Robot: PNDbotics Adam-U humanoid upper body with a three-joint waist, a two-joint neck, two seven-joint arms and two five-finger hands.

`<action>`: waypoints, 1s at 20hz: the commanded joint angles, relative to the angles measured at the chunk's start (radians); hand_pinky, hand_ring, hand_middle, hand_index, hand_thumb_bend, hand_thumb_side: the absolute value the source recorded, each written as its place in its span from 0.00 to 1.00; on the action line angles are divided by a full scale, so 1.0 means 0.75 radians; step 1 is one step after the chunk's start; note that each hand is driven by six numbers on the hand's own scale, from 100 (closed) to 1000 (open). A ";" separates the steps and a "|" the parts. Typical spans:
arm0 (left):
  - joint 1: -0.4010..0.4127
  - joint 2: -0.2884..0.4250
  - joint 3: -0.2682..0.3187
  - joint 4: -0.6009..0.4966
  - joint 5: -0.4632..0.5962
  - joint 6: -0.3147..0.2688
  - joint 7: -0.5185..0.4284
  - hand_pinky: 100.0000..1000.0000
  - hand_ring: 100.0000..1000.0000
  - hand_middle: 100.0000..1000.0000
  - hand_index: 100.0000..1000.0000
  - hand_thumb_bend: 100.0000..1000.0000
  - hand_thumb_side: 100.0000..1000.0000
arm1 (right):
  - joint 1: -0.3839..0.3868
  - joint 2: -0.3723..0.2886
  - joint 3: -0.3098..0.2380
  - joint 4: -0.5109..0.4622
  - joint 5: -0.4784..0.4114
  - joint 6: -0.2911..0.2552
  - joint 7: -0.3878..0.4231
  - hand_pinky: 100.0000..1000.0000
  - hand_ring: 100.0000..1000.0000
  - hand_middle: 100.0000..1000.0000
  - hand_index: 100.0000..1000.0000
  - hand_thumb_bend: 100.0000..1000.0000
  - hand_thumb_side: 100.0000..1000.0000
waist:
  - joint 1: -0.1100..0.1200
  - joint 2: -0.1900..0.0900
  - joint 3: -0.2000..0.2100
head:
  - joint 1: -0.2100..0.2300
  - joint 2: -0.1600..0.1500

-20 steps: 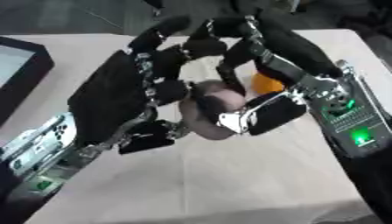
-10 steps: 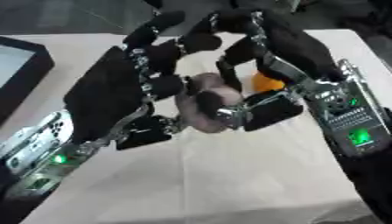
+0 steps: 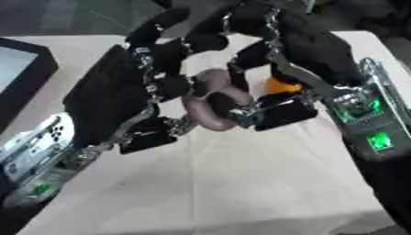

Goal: Pick up the objects with one hand, pass them to the other hand, and then place them into the box on the other side of the table.

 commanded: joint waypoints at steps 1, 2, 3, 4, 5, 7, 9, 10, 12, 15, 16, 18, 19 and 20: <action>-0.032 0.006 0.017 -0.039 0.003 -0.007 0.009 0.96 0.24 0.79 0.44 0.00 0.00 | -0.025 -0.028 0.002 -0.002 -0.007 -0.010 -0.004 0.71 0.67 0.68 0.32 0.00 0.06 | 0.002 -0.027 0.001 | 0.001 -0.003; -0.034 0.005 0.016 -0.039 0.003 -0.010 0.010 0.96 0.24 0.79 0.44 0.00 0.00 | -0.027 -0.027 0.006 -0.002 -0.027 -0.002 -0.022 0.69 0.66 0.66 0.25 0.00 0.06 | 0.002 -0.027 0.001 | 0.000 -0.003; -0.036 0.005 0.015 -0.039 0.003 -0.013 0.010 0.97 0.25 0.79 0.44 0.00 0.00 | -0.029 -0.027 0.009 -0.002 -0.046 0.008 -0.040 0.68 0.63 0.63 0.16 0.00 0.05 | 0.002 -0.027 0.001 | 0.000 -0.003; -0.038 0.004 0.015 -0.039 0.004 -0.015 0.011 0.96 0.25 0.79 0.44 0.00 0.00 | -0.030 -0.025 0.012 -0.002 -0.060 0.017 -0.054 0.67 0.61 0.60 0.13 0.00 0.05 | 0.003 -0.027 0.002 | 0.000 -0.003; -0.040 0.003 0.015 -0.039 0.005 -0.017 0.011 0.97 0.25 0.79 0.44 0.00 0.00 | -0.031 -0.024 0.014 -0.002 -0.069 0.026 -0.063 0.65 0.58 0.58 0.10 0.00 0.05 | 0.003 -0.027 0.002 | 0.000 -0.003; -0.044 0.002 0.015 -0.039 0.006 -0.019 0.012 0.97 0.25 0.79 0.44 0.00 0.00 | -0.031 -0.021 0.018 -0.002 -0.083 0.045 -0.076 0.59 0.54 0.54 0.07 0.00 0.04 | 0.003 -0.027 0.003 | -0.001 -0.003; -0.047 0.001 0.015 -0.039 0.008 -0.021 0.011 0.97 0.25 0.79 0.44 0.00 0.00 | -0.030 -0.019 0.022 -0.002 -0.094 0.062 -0.085 0.55 0.54 0.54 0.06 0.00 0.04 | 0.003 -0.027 0.005 | -0.001 -0.003; -0.048 0.000 0.014 -0.039 0.008 -0.022 0.011 0.97 0.25 0.79 0.44 0.00 0.00 | -0.030 -0.017 0.023 -0.002 -0.097 0.068 -0.088 0.54 0.54 0.54 0.06 0.00 0.04 | 0.003 -0.027 0.005 | -0.001 -0.003; -0.050 -0.001 0.014 -0.039 0.009 -0.023 0.010 0.97 0.25 0.79 0.44 0.00 0.00 | -0.029 -0.014 0.025 -0.002 -0.103 0.080 -0.094 0.52 0.53 0.53 0.06 0.00 0.05 | 0.003 -0.027 0.006 | -0.001 -0.003; -0.052 -0.002 0.015 -0.039 0.008 -0.022 0.009 0.97 0.25 0.79 0.44 0.00 0.00 | -0.029 -0.009 0.025 -0.002 -0.104 0.094 -0.098 0.52 0.53 0.53 0.06 0.00 0.08 | 0.003 -0.026 0.006 | -0.001 -0.003; -0.052 -0.002 0.015 -0.039 0.008 -0.022 0.009 0.97 0.25 0.79 0.44 0.00 0.00 | -0.029 -0.008 0.027 -0.002 -0.103 0.096 -0.097 0.52 0.53 0.53 0.06 0.00 0.09 | 0.003 -0.026 0.007 | -0.001 -0.003; -0.054 -0.002 0.018 -0.039 0.005 -0.022 0.009 0.97 0.25 0.79 0.44 0.00 0.00 | -0.029 -0.008 0.031 -0.002 -0.111 0.099 -0.089 0.53 0.54 0.54 0.08 0.00 0.16 | 0.003 -0.026 0.007 | 0.000 -0.003; -0.054 -0.001 0.019 -0.039 0.004 -0.021 0.009 0.97 0.25 0.79 0.44 0.00 0.00 | -0.030 -0.010 0.034 -0.002 -0.122 0.099 -0.080 0.54 0.54 0.54 0.08 0.00 0.18 | 0.003 -0.026 0.007 | 0.001 -0.003; -0.055 0.001 0.022 -0.039 0.001 -0.021 0.009 0.97 0.25 0.79 0.44 0.00 0.00 | -0.033 -0.014 0.036 -0.002 -0.135 0.097 -0.069 0.54 0.54 0.54 0.08 0.00 0.20 | 0.002 -0.026 0.007 | 0.001 -0.003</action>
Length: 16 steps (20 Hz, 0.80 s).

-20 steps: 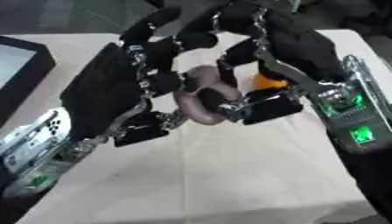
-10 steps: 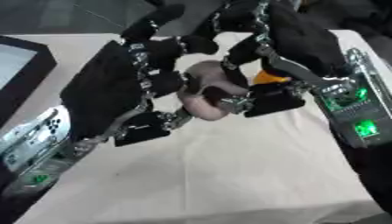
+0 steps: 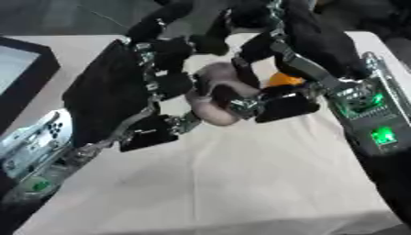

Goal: Pick up the objects with one hand, pass them to the other hand, and then place them into the box on the other side of the table.

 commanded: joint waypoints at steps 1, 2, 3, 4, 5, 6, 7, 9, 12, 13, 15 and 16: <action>-0.035 0.005 0.019 -0.033 -0.001 -0.003 0.006 0.97 0.26 0.78 0.44 0.00 0.00 | -0.028 -0.011 0.010 -0.005 -0.034 -0.001 0.026 0.54 0.54 0.54 0.08 0.00 0.21 | 0.002 -0.025 0.000 | 0.001 -0.003; -0.038 0.008 0.022 -0.033 -0.005 -0.004 0.008 0.97 0.26 0.78 0.44 0.00 0.00 | -0.033 -0.017 0.009 -0.005 -0.044 -0.008 0.037 0.55 0.54 0.54 0.08 0.00 0.21 | 0.002 -0.025 0.000 | 0.001 -0.003; -0.042 0.012 0.025 -0.033 -0.009 -0.005 0.009 0.97 0.25 0.78 0.44 0.00 0.00 | -0.040 -0.023 0.008 -0.005 -0.048 -0.017 0.047 0.57 0.55 0.55 0.08 0.00 0.23 | 0.002 -0.025 0.000 | 0.002 -0.003; -0.046 0.018 0.027 -0.033 -0.015 -0.007 0.010 0.97 0.25 0.78 0.44 0.01 0.00 | -0.048 -0.028 0.008 -0.005 -0.047 -0.029 0.056 0.58 0.55 0.54 0.08 0.00 0.24 | 0.003 -0.025 -0.001 | 0.004 -0.003; -0.051 0.023 0.030 -0.033 -0.021 -0.009 0.010 0.97 0.25 0.78 0.44 0.01 0.00 | -0.055 -0.033 0.006 -0.005 -0.045 -0.042 0.061 0.58 0.55 0.54 0.08 0.02 0.24 | 0.004 -0.025 -0.002 | 0.005 -0.003; -0.055 0.028 0.032 -0.033 -0.027 -0.010 0.010 0.97 0.25 0.77 0.43 0.02 0.00 | -0.063 -0.037 0.005 -0.005 -0.039 -0.056 0.064 0.60 0.55 0.55 0.09 0.09 0.25 | 0.004 -0.024 -0.003 | 0.006 -0.003; -0.058 0.032 0.035 -0.033 -0.032 -0.012 0.011 0.98 0.25 0.77 0.43 0.02 0.00 | -0.070 -0.041 0.005 -0.005 -0.030 -0.068 0.068 0.62 0.56 0.55 0.09 0.14 0.25 | 0.004 -0.023 -0.004 | 0.007 -0.003; -0.062 0.038 0.039 -0.033 -0.045 -0.013 0.009 0.98 0.25 0.77 0.43 0.03 0.00 | -0.083 -0.050 0.005 -0.005 -0.005 -0.093 0.077 0.64 0.57 0.55 0.10 0.23 0.25 | 0.004 -0.022 -0.005 | 0.008 -0.003; -0.063 0.043 0.044 -0.033 -0.064 -0.012 0.007 0.98 0.25 0.77 0.43 0.05 0.00 | -0.099 -0.060 0.004 -0.005 0.031 -0.124 0.076 0.66 0.58 0.56 0.11 0.29 0.24 | 0.004 -0.020 -0.007 | 0.011 -0.003; -0.064 0.045 0.046 -0.033 -0.070 -0.012 0.007 0.98 0.25 0.77 0.43 0.05 0.00 | -0.103 -0.063 0.005 -0.005 0.041 -0.133 0.075 0.68 0.58 0.56 0.11 0.31 0.25 | 0.004 -0.020 -0.008 | 0.012 -0.003; -0.065 0.047 0.049 -0.033 -0.081 -0.012 0.008 0.98 0.25 0.76 0.43 0.06 0.00 | -0.113 -0.071 0.006 -0.005 0.058 -0.148 0.075 0.69 0.58 0.56 0.11 0.33 0.26 | 0.004 -0.020 -0.009 | 0.013 -0.003; -0.065 0.048 0.050 -0.033 -0.087 -0.013 0.008 0.98 0.25 0.76 0.43 0.06 0.00 | -0.119 -0.075 0.007 -0.005 0.066 -0.155 0.074 0.70 0.59 0.56 0.11 0.33 0.29 | 0.004 -0.020 -0.009 | 0.014 -0.003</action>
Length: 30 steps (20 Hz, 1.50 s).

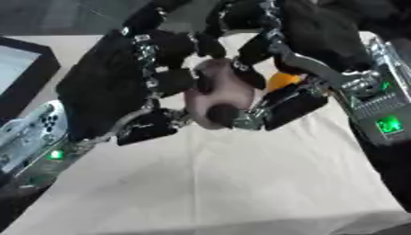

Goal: Pick up the objects with one hand, pass them to the other hand, and then place them into the box on the other side of the table.

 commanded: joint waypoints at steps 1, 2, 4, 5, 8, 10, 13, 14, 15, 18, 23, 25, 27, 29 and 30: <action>-0.029 0.025 0.034 -0.015 -0.015 0.001 0.000 0.98 0.25 0.76 0.43 0.07 0.00 | -0.039 -0.035 0.005 -0.013 0.032 -0.035 0.000 0.71 0.59 0.56 0.11 0.37 0.27 | 0.002 -0.021 -0.003 | 0.005 -0.003; -0.029 0.027 0.036 -0.015 -0.022 0.002 -0.001 0.98 0.25 0.76 0.43 0.07 0.00 | -0.047 -0.041 0.006 -0.013 0.039 -0.043 -0.001 0.72 0.59 0.56 0.12 0.38 0.28 | 0.002 -0.022 -0.004 | 0.006 -0.003; -0.027 0.030 0.039 -0.015 -0.036 0.005 -0.004 0.98 0.25 0.76 0.43 0.08 0.00 | -0.061 -0.051 0.007 -0.013 0.053 -0.055 -0.009 0.73 0.59 0.56 0.12 0.39 0.29 | 0.001 -0.023 -0.005 | 0.008 -0.003; -0.026 0.031 0.040 -0.015 -0.043 0.007 -0.005 0.98 0.25 0.76 0.43 0.08 0.00 | -0.066 -0.056 0.006 -0.013 0.059 -0.060 -0.014 0.74 0.59 0.56 0.12 0.39 0.29 | 0.000 -0.023 -0.005 | 0.009 -0.003; -0.023 0.036 0.047 -0.015 -0.066 0.011 -0.006 0.98 0.25 0.75 0.42 0.10 0.00 | -0.078 -0.070 0.002 -0.013 0.079 -0.067 -0.032 0.76 0.60 0.56 0.12 0.39 0.30 | 0.000 -0.023 -0.007 | 0.011 -0.003; -0.019 0.043 0.058 -0.015 -0.089 0.015 -0.004 0.99 0.25 0.75 0.42 0.11 0.00 | -0.084 -0.081 -0.003 -0.013 0.089 -0.070 -0.047 0.76 0.60 0.56 0.12 0.39 0.30 | 0.000 -0.023 -0.008 | 0.012 -0.003; -0.009 0.060 0.080 -0.015 -0.130 0.033 -0.006 0.99 0.25 0.75 0.42 0.14 0.00 | -0.093 -0.094 -0.009 -0.013 0.099 -0.075 -0.072 0.77 0.61 0.57 0.13 0.39 0.29 | 0.000 -0.023 -0.011 | 0.012 -0.003; -0.005 0.067 0.089 -0.015 -0.146 0.040 -0.007 0.99 0.25 0.74 0.41 0.15 0.00 | -0.095 -0.098 -0.012 -0.013 0.099 -0.076 -0.078 0.78 0.62 0.58 0.14 0.39 0.28 | 0.001 -0.023 -0.012 | 0.012 -0.003; -0.001 0.075 0.099 -0.015 -0.162 0.048 -0.008 0.99 0.25 0.74 0.41 0.15 0.00 | -0.097 -0.102 -0.014 -0.013 0.099 -0.077 -0.083 0.78 0.63 0.58 0.16 0.39 0.28 | 0.002 -0.023 -0.013 | 0.012 -0.003; 0.015 0.095 0.125 -0.015 -0.200 0.076 -0.012 0.99 0.25 0.74 0.41 0.16 0.00 | -0.097 -0.108 -0.023 -0.013 0.096 -0.078 -0.094 0.81 0.67 0.62 0.20 0.39 0.26 | 0.004 -0.023 -0.014 | 0.010 -0.003; 0.048 0.125 0.153 -0.015 -0.244 0.115 -0.019 0.99 0.25 0.74 0.41 0.17 0.00 | -0.093 -0.112 -0.051 -0.013 0.095 -0.077 -0.117 0.85 0.71 0.66 0.24 0.38 0.25 | 0.006 -0.022 -0.016 | 0.004 -0.003; 0.060 0.135 0.161 -0.015 -0.255 0.124 -0.018 0.99 0.24 0.74 0.41 0.17 0.00 | -0.089 -0.114 -0.060 -0.013 0.101 -0.075 -0.125 0.85 0.72 0.68 0.25 0.38 0.24 | 0.007 -0.021 -0.015 | 0.003 -0.003; 0.072 0.148 0.169 -0.015 -0.269 0.129 -0.015 0.99 0.24 0.73 0.41 0.18 0.00 | -0.082 -0.116 -0.071 -0.013 0.102 -0.069 -0.132 0.85 0.73 0.70 0.26 0.38 0.20 | 0.008 -0.021 -0.014 | 0.002 -0.003; 0.082 0.162 0.176 -0.015 -0.286 0.129 -0.008 0.99 0.24 0.73 0.41 0.20 0.00 | -0.072 -0.120 -0.081 -0.013 0.099 -0.061 -0.135 0.85 0.73 0.71 0.26 0.38 0.17 | 0.008 -0.022 -0.014 | 0.001 -0.003; 0.086 0.172 0.180 -0.015 -0.299 0.124 -0.001 1.00 0.24 0.73 0.40 0.22 0.00 | -0.065 -0.123 -0.088 -0.013 0.095 -0.054 -0.134 0.85 0.74 0.71 0.26 0.38 0.15 | 0.009 -0.022 -0.014 | 0.001 -0.003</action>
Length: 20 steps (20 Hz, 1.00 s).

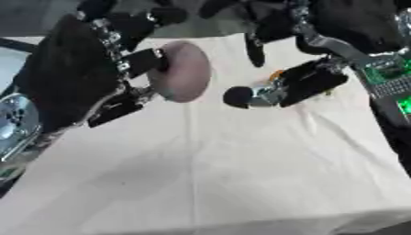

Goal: Pick up the objects with one hand, pass them to the other hand, and then place them into the box on the other side of the table.

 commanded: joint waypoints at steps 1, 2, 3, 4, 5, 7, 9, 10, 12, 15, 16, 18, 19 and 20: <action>-0.004 0.057 0.037 -0.008 -0.042 -0.004 0.023 1.00 0.24 0.72 0.40 0.23 0.00 | 0.001 -0.039 -0.039 -0.021 -0.014 0.022 -0.005 0.83 0.74 0.72 0.26 0.37 0.13 | 0.004 -0.022 0.001 | -0.003 -0.003; 0.002 0.067 0.042 -0.008 -0.058 -0.011 0.034 1.00 0.24 0.72 0.40 0.24 0.00 | 0.010 -0.042 -0.046 -0.021 -0.024 0.033 -0.003 0.83 0.74 0.72 0.26 0.37 0.12 | 0.004 -0.023 0.001 | -0.003 -0.003; 0.008 0.078 0.046 -0.008 -0.074 -0.018 0.045 1.00 0.24 0.72 0.40 0.25 0.00 | 0.020 -0.046 -0.056 -0.021 -0.034 0.046 0.000 0.82 0.74 0.72 0.26 0.34 0.11 | 0.005 -0.023 0.001 | -0.004 -0.003; 0.016 0.091 0.051 -0.008 -0.090 -0.024 0.058 1.00 0.23 0.71 0.40 0.27 0.00 | 0.032 -0.049 -0.068 -0.021 -0.047 0.063 0.002 0.81 0.74 0.73 0.26 0.33 0.09 | 0.006 -0.023 0.001 | -0.005 -0.003; 0.026 0.105 0.056 -0.008 -0.105 -0.030 0.073 1.00 0.23 0.71 0.40 0.27 0.00 | 0.045 -0.052 -0.084 -0.021 -0.063 0.083 0.004 0.80 0.74 0.73 0.25 0.31 0.08 | 0.007 -0.023 0.001 | -0.005 -0.003; 0.047 0.132 0.066 -0.008 -0.131 -0.040 0.105 1.00 0.23 0.71 0.39 0.29 0.00 | 0.070 -0.055 -0.118 -0.021 -0.091 0.125 0.008 0.78 0.74 0.74 0.25 0.29 0.05 | 0.010 -0.022 0.001 | -0.005 -0.003; 0.081 0.161 0.084 -0.008 -0.146 -0.036 0.139 1.00 0.23 0.71 0.39 0.29 0.00 | 0.098 -0.057 -0.160 -0.021 -0.111 0.167 0.006 0.76 0.74 0.74 0.24 0.27 0.01 | 0.014 -0.022 0.003 | -0.007 -0.003; 0.098 0.173 0.093 -0.008 -0.149 -0.029 0.151 1.00 0.23 0.71 0.39 0.28 0.00 | 0.111 -0.058 -0.176 -0.021 -0.118 0.182 0.003 0.76 0.74 0.74 0.24 0.27 0.01 | 0.015 -0.022 0.003 | -0.007 -0.003; 0.148 0.202 0.126 -0.008 -0.142 0.009 0.158 1.00 0.23 0.71 0.40 0.26 0.00 | 0.147 -0.061 -0.217 -0.021 -0.126 0.213 -0.008 0.74 0.74 0.74 0.23 0.24 0.00 | 0.018 -0.022 0.006 | -0.003 -0.003; 0.238 0.237 0.195 -0.008 -0.080 0.136 0.114 0.98 0.23 0.74 0.41 0.18 0.00 | 0.216 -0.073 -0.269 -0.021 -0.127 0.253 -0.030 0.72 0.74 0.75 0.22 0.15 0.00 | 0.022 -0.024 0.008 | 0.027 -0.003; 0.269 0.246 0.223 -0.007 -0.050 0.192 0.085 0.98 0.22 0.74 0.41 0.15 0.00 | 0.244 -0.080 -0.282 -0.021 -0.128 0.265 -0.038 0.72 0.74 0.75 0.22 0.13 0.00 | 0.022 -0.025 0.007 | 0.046 -0.003; 0.320 0.252 0.281 0.037 0.029 0.323 0.031 0.94 0.20 0.77 0.43 0.04 0.00 | 0.301 -0.096 -0.303 -0.021 -0.129 0.287 -0.050 0.71 0.74 0.76 0.22 0.03 0.00 | 0.021 -0.027 0.003 | 0.085 -0.003; 0.335 0.249 0.305 0.076 0.085 0.388 0.016 0.92 0.18 0.78 0.44 0.00 0.00 | 0.328 -0.103 -0.311 -0.021 -0.129 0.296 -0.054 0.71 0.74 0.76 0.22 0.00 0.01 | 0.019 -0.029 0.001 | 0.101 -0.003; 0.344 0.246 0.330 0.125 0.134 0.456 0.009 0.91 0.16 0.80 0.45 0.00 0.00 | 0.353 -0.109 -0.318 -0.021 -0.129 0.302 -0.058 0.70 0.74 0.76 0.22 0.00 0.02 | 0.018 -0.030 -0.001 | 0.114 -0.003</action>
